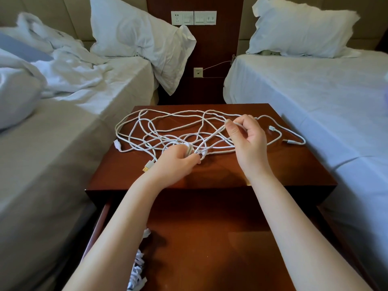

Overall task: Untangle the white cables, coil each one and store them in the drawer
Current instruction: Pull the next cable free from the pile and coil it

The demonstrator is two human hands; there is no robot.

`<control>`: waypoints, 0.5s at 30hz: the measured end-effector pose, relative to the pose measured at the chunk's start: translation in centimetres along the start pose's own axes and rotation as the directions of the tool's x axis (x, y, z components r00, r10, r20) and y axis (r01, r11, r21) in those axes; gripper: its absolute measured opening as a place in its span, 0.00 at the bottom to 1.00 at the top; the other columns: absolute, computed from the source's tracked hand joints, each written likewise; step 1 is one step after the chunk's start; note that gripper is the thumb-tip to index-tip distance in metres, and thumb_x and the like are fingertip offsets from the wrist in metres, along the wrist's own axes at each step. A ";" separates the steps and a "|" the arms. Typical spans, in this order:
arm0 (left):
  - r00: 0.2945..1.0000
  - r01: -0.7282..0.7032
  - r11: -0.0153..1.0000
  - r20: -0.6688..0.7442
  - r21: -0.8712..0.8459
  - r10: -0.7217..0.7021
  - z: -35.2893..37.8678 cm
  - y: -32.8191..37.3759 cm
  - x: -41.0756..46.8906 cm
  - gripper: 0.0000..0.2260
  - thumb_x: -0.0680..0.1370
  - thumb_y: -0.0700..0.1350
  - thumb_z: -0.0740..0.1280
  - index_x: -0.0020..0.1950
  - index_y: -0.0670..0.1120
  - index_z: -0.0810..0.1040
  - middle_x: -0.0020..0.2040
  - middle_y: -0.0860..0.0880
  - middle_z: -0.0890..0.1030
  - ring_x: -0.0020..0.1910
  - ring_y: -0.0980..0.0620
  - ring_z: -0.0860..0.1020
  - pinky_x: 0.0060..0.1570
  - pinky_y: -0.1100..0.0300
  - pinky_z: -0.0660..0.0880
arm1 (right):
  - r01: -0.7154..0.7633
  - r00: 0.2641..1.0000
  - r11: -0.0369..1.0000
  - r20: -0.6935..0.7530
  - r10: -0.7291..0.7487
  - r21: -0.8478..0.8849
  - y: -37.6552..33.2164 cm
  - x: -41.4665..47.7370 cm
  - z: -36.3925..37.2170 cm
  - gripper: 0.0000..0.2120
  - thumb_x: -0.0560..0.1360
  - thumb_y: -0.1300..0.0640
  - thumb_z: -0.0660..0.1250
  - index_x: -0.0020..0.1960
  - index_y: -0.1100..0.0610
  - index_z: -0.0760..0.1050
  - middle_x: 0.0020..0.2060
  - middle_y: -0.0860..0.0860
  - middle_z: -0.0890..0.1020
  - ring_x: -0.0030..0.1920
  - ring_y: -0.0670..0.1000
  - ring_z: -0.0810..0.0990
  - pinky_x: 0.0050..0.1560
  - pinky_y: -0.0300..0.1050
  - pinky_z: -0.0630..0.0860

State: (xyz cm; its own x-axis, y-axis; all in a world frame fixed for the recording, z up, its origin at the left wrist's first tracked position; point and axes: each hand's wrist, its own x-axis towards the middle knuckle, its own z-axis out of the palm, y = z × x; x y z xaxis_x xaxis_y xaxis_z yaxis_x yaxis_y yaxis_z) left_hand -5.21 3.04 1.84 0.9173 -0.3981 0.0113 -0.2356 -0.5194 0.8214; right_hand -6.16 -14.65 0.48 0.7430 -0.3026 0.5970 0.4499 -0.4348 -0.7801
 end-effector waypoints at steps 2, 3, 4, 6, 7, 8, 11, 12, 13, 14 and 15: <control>1.000 -0.014 0.998 0.005 0.054 0.014 0.0 -0.1 0.0 0.12 0.79 0.44 0.63 0.36 0.43 0.71 0.31 0.48 0.72 0.31 0.53 0.70 0.38 0.56 0.69 | 0.003 1.000 1.000 0.006 -0.003 0.008 -0.2 0.0 0.0 0.12 0.79 0.54 0.64 0.38 0.51 0.69 0.36 0.46 0.72 0.39 0.40 0.71 0.42 0.30 0.70; 0.999 -0.011 0.997 0.032 0.071 0.009 0.0 0.0 0.0 0.11 0.79 0.44 0.62 0.37 0.43 0.72 0.32 0.48 0.73 0.32 0.53 0.70 0.37 0.57 0.68 | 0.004 1.000 1.000 0.005 -0.004 0.014 -0.3 0.0 0.1 0.12 0.79 0.54 0.64 0.37 0.50 0.69 0.36 0.46 0.72 0.38 0.40 0.71 0.41 0.31 0.70; 0.998 -0.016 0.997 0.066 0.073 0.011 0.0 0.2 -0.1 0.11 0.79 0.43 0.60 0.37 0.44 0.73 0.31 0.49 0.73 0.31 0.53 0.70 0.36 0.58 0.68 | 0.002 1.000 1.000 -0.001 -0.002 0.018 -0.4 0.0 0.2 0.12 0.79 0.53 0.64 0.38 0.50 0.69 0.35 0.46 0.72 0.38 0.41 0.71 0.40 0.31 0.71; 0.989 -0.061 0.998 0.136 0.019 0.058 0.1 0.8 -0.5 0.12 0.79 0.41 0.59 0.36 0.44 0.74 0.28 0.51 0.73 0.29 0.55 0.70 0.36 0.59 0.68 | -0.015 1.000 1.000 -0.020 0.015 0.025 -0.3 -0.1 0.3 0.11 0.79 0.52 0.64 0.38 0.49 0.70 0.34 0.44 0.73 0.37 0.41 0.72 0.38 0.31 0.70; 0.982 -0.084 0.996 0.170 -0.028 0.088 0.1 1.0 -0.7 0.13 0.79 0.41 0.58 0.36 0.42 0.73 0.27 0.51 0.72 0.28 0.54 0.69 0.36 0.59 0.68 | -0.027 0.999 0.999 -0.028 0.028 0.028 -0.2 0.0 0.2 0.11 0.79 0.51 0.63 0.38 0.49 0.70 0.34 0.43 0.73 0.36 0.41 0.72 0.37 0.31 0.69; 0.970 -0.103 0.991 0.210 -0.084 0.119 0.0 1.3 -0.8 0.13 0.79 0.41 0.58 0.36 0.39 0.73 0.27 0.50 0.71 0.28 0.53 0.68 0.36 0.59 0.67 | -0.039 0.999 0.999 -0.029 0.040 0.025 0.0 0.0 0.1 0.11 0.80 0.51 0.63 0.38 0.49 0.70 0.33 0.43 0.73 0.35 0.41 0.72 0.37 0.31 0.69; 0.894 -0.162 0.948 0.366 -0.276 0.259 -0.5 2.1 -1.5 0.14 0.80 0.42 0.56 0.38 0.38 0.72 0.28 0.48 0.70 0.29 0.51 0.67 0.35 0.60 0.67 | -0.043 0.999 0.999 0.017 0.043 0.002 0.8 -0.1 -0.2 0.11 0.81 0.51 0.61 0.41 0.53 0.75 0.32 0.43 0.73 0.33 0.42 0.71 0.36 0.33 0.67; 0.859 -0.172 0.918 0.402 -0.357 0.317 -0.6 2.3 -1.6 0.13 0.80 0.43 0.55 0.38 0.40 0.72 0.28 0.48 0.70 0.29 0.50 0.67 0.35 0.60 0.67 | -0.018 0.999 1.000 0.051 0.018 -0.001 0.9 -0.2 -0.1 0.12 0.81 0.51 0.61 0.43 0.55 0.76 0.31 0.44 0.74 0.33 0.42 0.72 0.35 0.35 0.68; 0.828 -0.174 0.881 0.419 -0.439 0.372 -0.8 2.5 -1.6 0.13 0.80 0.43 0.55 0.39 0.40 0.72 0.28 0.48 0.70 0.29 0.50 0.67 0.35 0.59 0.67 | 0.018 0.996 1.000 0.090 -0.017 -0.009 1.0 -0.4 0.0 0.13 0.81 0.51 0.60 0.44 0.56 0.77 0.32 0.46 0.75 0.33 0.44 0.73 0.33 0.38 0.69; 0.807 -0.169 0.840 0.416 -0.516 0.419 -0.9 2.6 -1.6 0.12 0.80 0.42 0.55 0.40 0.40 0.72 0.28 0.48 0.69 0.29 0.50 0.67 0.35 0.59 0.67 | 0.051 0.990 0.998 0.131 -0.047 -0.025 0.9 -0.6 0.3 0.14 0.81 0.50 0.59 0.43 0.56 0.77 0.32 0.48 0.77 0.33 0.46 0.74 0.32 0.43 0.71; 0.795 -0.160 0.793 0.399 -0.588 0.456 -0.9 2.6 -1.6 0.11 0.79 0.43 0.56 0.41 0.41 0.73 0.28 0.48 0.69 0.29 0.50 0.67 0.34 0.59 0.68 | 0.071 0.982 0.996 0.178 -0.062 -0.045 0.8 -0.9 0.7 0.14 0.80 0.48 0.59 0.42 0.54 0.77 0.31 0.49 0.77 0.32 0.48 0.74 0.32 0.47 0.72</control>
State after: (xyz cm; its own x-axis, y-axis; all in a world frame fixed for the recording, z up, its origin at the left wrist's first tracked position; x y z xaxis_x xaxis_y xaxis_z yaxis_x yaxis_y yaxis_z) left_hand -7.00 3.00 4.47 0.4939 -0.8554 0.1559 -0.1447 0.0960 0.9848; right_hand -6.10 -14.16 -0.79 0.7899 -0.1197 0.6014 0.4785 -0.4930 -0.7266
